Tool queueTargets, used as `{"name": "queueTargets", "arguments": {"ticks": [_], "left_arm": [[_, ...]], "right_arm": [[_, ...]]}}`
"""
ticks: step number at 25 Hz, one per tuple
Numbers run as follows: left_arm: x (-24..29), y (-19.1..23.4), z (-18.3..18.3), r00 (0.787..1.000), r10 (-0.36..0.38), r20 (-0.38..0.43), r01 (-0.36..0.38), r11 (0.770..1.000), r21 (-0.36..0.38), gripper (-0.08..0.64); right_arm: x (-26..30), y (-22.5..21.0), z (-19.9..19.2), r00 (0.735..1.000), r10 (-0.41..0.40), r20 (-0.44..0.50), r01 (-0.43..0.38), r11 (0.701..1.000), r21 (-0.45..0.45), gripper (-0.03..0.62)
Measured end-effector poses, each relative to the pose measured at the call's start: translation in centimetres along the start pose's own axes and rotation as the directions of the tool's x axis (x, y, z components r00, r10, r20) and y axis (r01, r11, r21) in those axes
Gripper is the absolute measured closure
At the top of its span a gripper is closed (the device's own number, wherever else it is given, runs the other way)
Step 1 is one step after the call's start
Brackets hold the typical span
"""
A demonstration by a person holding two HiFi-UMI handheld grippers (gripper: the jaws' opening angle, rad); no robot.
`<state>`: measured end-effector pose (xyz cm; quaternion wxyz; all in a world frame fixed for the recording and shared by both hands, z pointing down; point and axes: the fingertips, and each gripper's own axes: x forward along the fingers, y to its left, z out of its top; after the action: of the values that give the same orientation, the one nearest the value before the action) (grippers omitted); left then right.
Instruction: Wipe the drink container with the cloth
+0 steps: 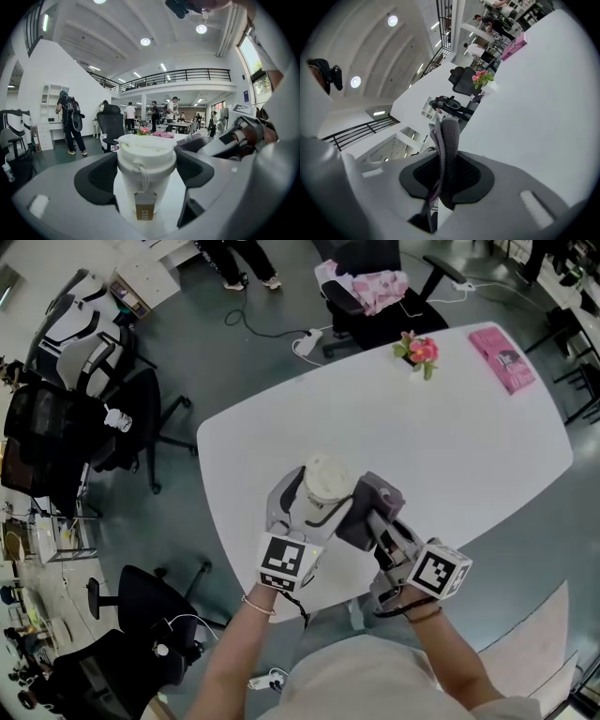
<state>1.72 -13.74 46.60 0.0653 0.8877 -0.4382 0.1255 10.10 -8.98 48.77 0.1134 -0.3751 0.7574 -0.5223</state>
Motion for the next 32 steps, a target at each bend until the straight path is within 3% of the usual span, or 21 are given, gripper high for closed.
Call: {"name": "queueTargets", "arguments": {"ticks": [4, 17, 24, 28, 32], "left_arm": [[-0.3, 0.1, 0.0, 1.000, 0.000, -0.001, 0.000, 1.000, 0.001, 0.164], [-0.2, 0.1, -0.1, 1.000, 0.001, 0.006, -0.001, 1.000, 0.000, 0.164], [-0.1, 0.0, 0.1, 1.000, 0.001, 0.016, -0.001, 1.000, -0.002, 0.164], [-0.3, 0.1, 0.0, 1.000, 0.002, 0.024, -0.002, 1.000, -0.004, 0.164], [-0.3, 0.0, 0.0, 1.000, 0.003, 0.024, -0.003, 1.000, -0.004, 0.164]], "right_arm": [[0.5, 0.5, 0.0, 0.997, 0.050, 0.063, -0.056, 0.994, 0.091, 0.520], [1.4, 0.5, -0.7, 0.997, 0.042, 0.066, -0.048, 0.995, 0.085, 0.520], [2.2, 0.4, -0.9, 0.997, 0.023, 0.077, -0.031, 0.994, 0.104, 0.520], [2.3, -0.8, -1.7, 0.997, -0.059, 0.046, 0.054, 0.993, 0.104, 0.520], [2.6, -1.1, -1.8, 0.996, -0.072, 0.045, 0.067, 0.991, 0.112, 0.520]]}}
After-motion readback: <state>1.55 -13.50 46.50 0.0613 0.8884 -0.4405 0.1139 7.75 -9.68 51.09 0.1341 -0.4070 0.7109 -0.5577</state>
